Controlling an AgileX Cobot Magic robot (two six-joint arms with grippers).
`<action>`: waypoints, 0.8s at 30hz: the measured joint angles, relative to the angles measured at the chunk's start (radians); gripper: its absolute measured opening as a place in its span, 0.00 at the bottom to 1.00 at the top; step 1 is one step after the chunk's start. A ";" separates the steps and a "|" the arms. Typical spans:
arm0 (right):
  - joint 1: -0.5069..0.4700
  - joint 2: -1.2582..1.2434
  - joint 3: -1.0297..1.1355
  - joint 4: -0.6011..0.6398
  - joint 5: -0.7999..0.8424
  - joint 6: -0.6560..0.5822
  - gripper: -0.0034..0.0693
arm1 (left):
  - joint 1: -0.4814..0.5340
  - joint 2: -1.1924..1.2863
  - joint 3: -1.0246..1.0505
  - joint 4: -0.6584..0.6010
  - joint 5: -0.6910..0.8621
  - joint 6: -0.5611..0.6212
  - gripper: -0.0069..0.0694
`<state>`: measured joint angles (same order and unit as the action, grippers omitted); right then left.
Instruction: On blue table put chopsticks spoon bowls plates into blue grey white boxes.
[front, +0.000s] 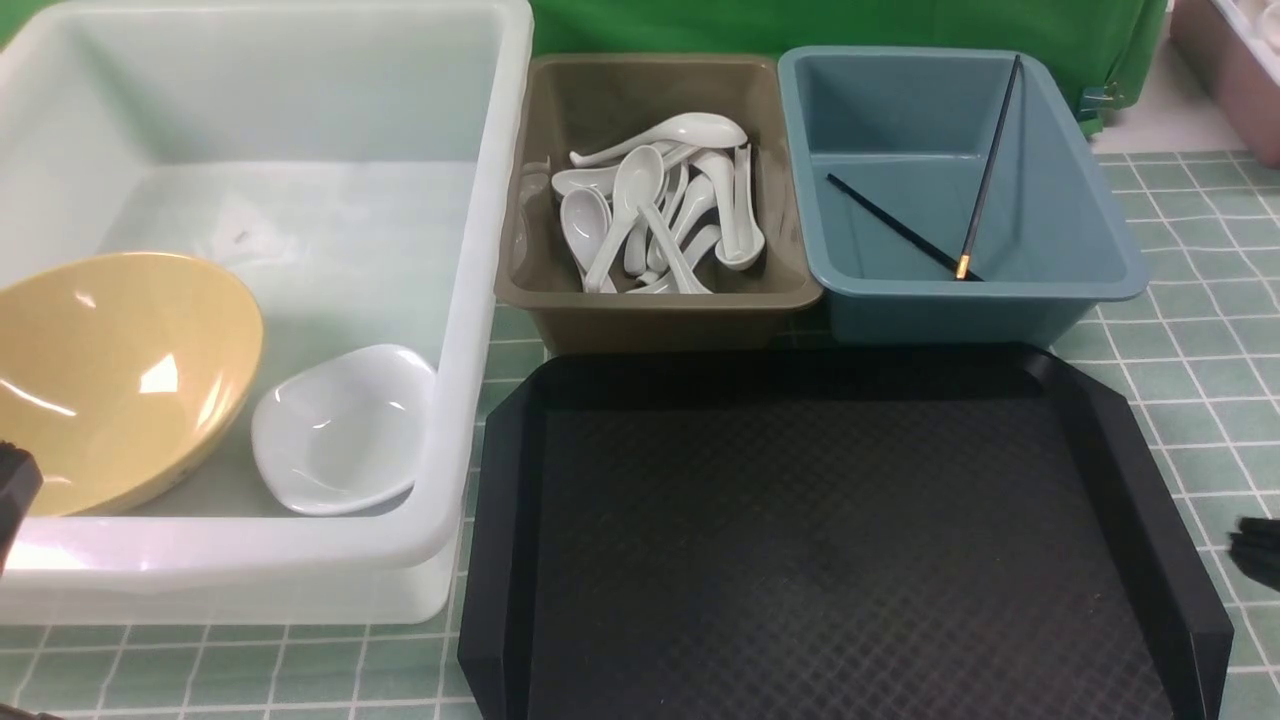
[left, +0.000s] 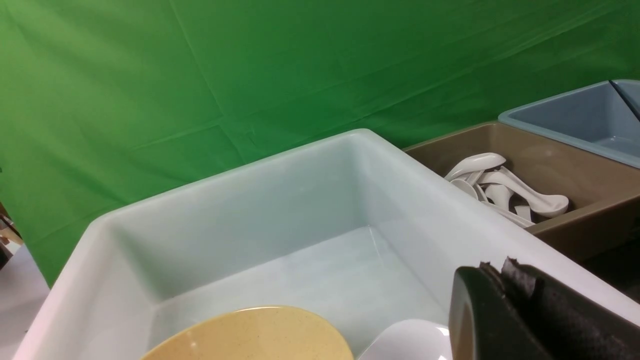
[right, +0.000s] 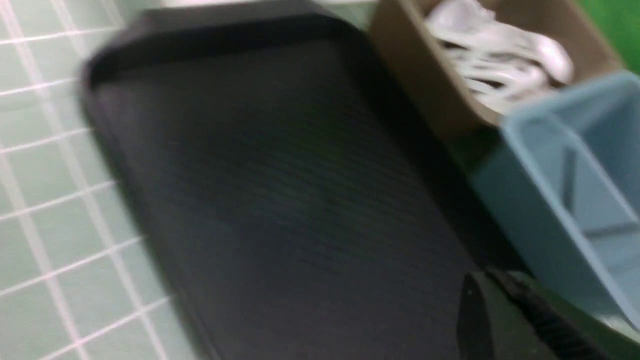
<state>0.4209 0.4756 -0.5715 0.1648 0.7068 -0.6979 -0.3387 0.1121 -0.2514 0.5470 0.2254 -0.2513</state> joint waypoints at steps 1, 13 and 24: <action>-0.003 -0.047 0.044 -0.027 -0.036 0.021 0.10 | 0.000 0.000 0.000 0.000 0.000 0.000 0.09; -0.367 -0.486 0.575 -0.069 -0.556 0.319 0.10 | 0.000 0.000 0.000 0.000 0.000 0.000 0.09; -0.462 -0.487 0.598 -0.107 -0.391 0.594 0.11 | 0.000 0.000 0.001 0.000 0.000 0.000 0.09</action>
<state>-0.0407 -0.0118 0.0266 0.0574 0.3160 -0.1035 -0.3387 0.1121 -0.2505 0.5470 0.2256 -0.2513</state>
